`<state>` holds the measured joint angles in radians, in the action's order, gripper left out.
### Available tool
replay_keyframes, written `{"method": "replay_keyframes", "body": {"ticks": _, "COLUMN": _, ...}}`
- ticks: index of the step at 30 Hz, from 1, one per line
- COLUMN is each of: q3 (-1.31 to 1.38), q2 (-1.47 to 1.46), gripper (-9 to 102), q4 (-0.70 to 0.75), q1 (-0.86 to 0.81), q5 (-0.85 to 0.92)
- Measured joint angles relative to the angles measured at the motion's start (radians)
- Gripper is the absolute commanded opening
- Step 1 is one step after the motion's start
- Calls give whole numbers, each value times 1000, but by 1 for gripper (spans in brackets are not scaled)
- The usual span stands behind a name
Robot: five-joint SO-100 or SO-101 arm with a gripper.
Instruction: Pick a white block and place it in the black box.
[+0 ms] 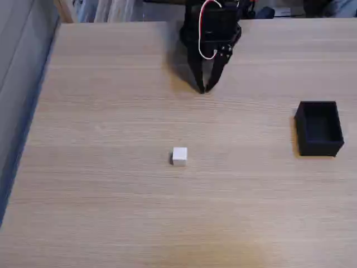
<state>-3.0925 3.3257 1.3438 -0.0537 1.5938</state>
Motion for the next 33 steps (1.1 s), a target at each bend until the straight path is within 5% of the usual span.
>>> {"method": "replay_keyframes", "body": {"ticks": 33, "q3": 0, "q2": 0, "gripper": 0, "q4": 0, "q1": 25, "q5": 0}}
